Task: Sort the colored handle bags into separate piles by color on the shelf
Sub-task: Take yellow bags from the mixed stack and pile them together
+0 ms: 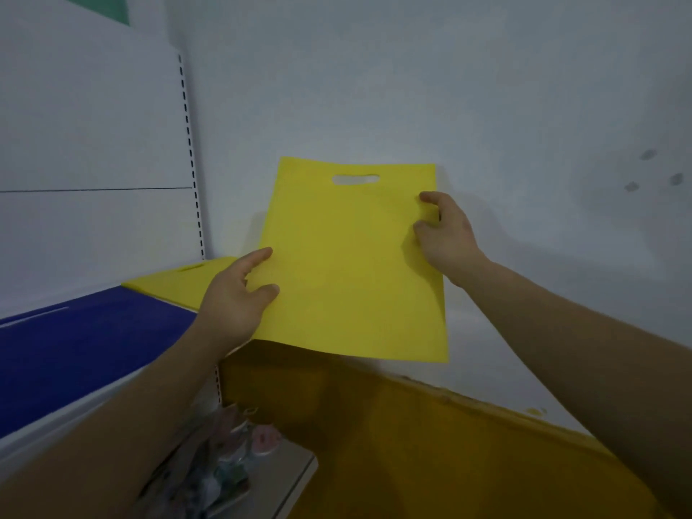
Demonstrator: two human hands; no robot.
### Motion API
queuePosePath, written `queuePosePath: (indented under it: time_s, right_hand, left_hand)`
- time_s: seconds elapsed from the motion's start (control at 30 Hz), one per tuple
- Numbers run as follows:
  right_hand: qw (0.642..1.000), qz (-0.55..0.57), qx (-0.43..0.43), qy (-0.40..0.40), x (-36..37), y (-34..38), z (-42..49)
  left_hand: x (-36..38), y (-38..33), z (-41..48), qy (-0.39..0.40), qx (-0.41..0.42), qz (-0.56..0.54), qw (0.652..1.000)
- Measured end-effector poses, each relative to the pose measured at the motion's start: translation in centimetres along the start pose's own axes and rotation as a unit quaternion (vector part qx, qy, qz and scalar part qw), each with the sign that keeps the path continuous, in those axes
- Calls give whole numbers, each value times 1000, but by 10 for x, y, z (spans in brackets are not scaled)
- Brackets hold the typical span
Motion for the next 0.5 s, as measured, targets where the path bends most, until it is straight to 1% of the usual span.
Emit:
queuePosePath:
  time_s: [0.2,0.3,0.5]
  right_hand:
    - [996,39,-62,54,38,-8,46]
    - [990,63,-95,81,56,-9,67]
    - [977,98,-140,126,104,-8,89]
  left_hand:
    - [13,6,11,-91,-19,52,994]
    - [20,9,15,-130,-27,97,986]
    - [17,16,13,-185,-58,142,971]
Point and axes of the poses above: each hand's wrist, its own z-axis towards the middle knuckle, its own x-axis out of the palm, y = z × x, the point moved 3 cm from there along z, towards the middle knuckle, and after that the axes turned 9 degrees about -z, right-handed, at the moved point
